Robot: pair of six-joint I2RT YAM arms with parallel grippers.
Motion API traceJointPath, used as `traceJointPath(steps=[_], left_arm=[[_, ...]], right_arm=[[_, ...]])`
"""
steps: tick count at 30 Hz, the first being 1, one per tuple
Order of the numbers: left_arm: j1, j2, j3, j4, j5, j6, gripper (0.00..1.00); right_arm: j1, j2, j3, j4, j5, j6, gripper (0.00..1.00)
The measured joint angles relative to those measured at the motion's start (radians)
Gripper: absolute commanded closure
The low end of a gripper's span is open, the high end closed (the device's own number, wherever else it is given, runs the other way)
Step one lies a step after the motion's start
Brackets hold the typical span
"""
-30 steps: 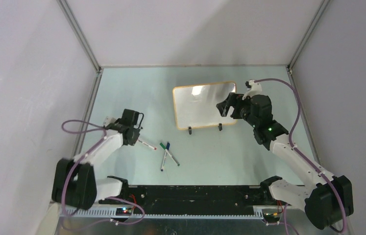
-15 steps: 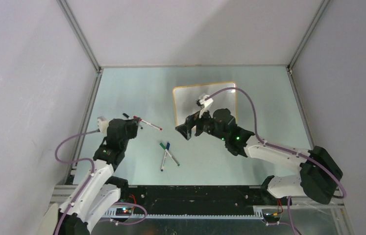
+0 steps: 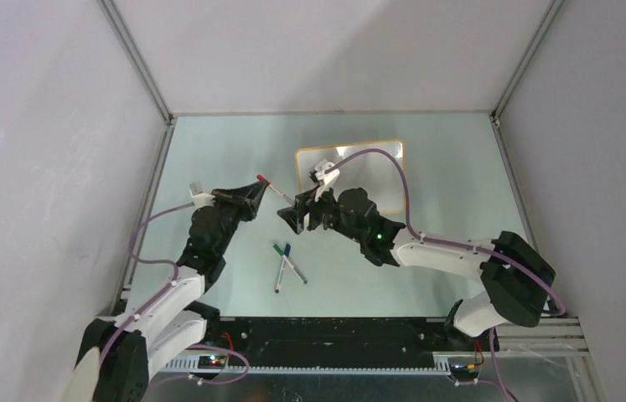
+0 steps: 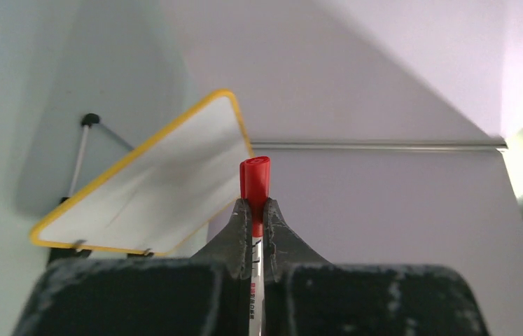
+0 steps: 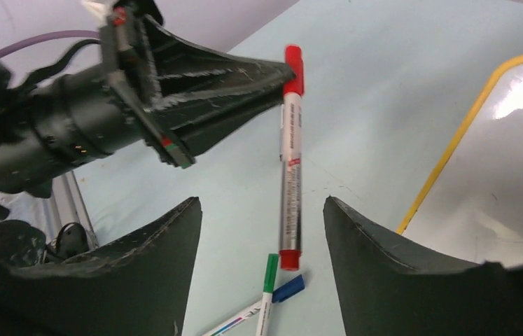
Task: Write a sentence on the whiteboard
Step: Open the whiteboard marker at the center of the board.
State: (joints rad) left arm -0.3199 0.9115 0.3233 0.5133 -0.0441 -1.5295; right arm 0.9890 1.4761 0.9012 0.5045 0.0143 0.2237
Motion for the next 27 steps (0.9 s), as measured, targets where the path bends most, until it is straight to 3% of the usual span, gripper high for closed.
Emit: traceJointPath(steps=[6,15,21,27], left_arm=[[-0.025,0.004,0.000,0.079,0.003,-0.001,1.00],[-0.055,0.074,0.000,0.124,0.004,-0.017,1.00],[-0.061,0.121,0.000,0.152,0.016,-0.027,1.00],[-0.064,0.130,0.000,0.171,0.023,-0.041,1.00]], right_arm=[[0.000,0.053,0.004,0.027,0.067,0.038,0.55],[0.000,0.064,0.005,0.073,0.141,0.090,0.54],[0.002,0.066,0.005,0.079,0.156,0.097,0.65],[0.003,0.069,0.005,0.085,0.164,0.097,0.58]])
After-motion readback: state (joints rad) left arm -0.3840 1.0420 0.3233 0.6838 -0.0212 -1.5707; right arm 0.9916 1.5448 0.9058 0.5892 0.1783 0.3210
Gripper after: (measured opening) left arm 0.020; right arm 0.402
